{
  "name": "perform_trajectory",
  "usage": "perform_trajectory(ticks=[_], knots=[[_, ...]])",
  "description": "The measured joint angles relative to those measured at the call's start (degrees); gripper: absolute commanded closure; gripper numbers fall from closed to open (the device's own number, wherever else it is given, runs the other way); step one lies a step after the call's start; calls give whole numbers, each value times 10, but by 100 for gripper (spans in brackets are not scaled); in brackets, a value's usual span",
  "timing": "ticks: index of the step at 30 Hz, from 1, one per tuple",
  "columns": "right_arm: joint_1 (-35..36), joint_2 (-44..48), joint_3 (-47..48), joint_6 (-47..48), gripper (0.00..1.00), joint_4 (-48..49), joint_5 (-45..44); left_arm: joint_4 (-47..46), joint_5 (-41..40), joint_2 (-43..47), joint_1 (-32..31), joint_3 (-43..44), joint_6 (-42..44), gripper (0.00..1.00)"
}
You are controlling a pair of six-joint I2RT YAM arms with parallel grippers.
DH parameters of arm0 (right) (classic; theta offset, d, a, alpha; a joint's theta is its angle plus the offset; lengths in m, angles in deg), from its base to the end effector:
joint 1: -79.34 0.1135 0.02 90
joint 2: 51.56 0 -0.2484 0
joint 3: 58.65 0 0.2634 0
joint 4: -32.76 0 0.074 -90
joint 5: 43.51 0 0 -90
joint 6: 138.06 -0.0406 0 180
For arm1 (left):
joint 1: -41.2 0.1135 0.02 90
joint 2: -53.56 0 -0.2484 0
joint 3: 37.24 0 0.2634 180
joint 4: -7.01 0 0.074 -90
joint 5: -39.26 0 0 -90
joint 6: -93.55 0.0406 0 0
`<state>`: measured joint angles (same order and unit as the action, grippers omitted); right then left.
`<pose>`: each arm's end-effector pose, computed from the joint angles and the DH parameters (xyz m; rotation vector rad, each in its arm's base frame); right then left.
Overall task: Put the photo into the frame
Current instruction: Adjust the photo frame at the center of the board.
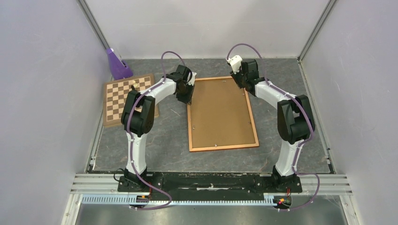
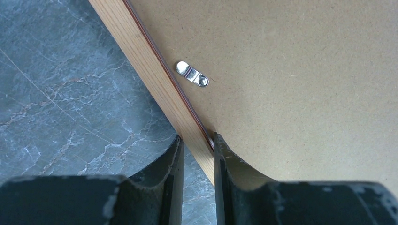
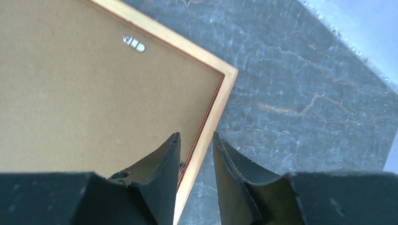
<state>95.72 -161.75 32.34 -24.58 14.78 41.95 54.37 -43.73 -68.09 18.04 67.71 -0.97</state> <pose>0.4285 0.1226 0.1908 -0.7161 2.1032 -0.1562 0.4142 -0.1826 0.1465 0.4773 2.6722 -0.3110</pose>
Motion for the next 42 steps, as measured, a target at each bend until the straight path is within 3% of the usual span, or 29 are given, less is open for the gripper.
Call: perform_trajectory(ticks=[17,42], knots=[[0,-49,45,1,63,6,54,15,-13,-3,-37,11,111,98],[0,-77,-7,46,65,39,62,25,-13,-7,-38,20,115,98]])
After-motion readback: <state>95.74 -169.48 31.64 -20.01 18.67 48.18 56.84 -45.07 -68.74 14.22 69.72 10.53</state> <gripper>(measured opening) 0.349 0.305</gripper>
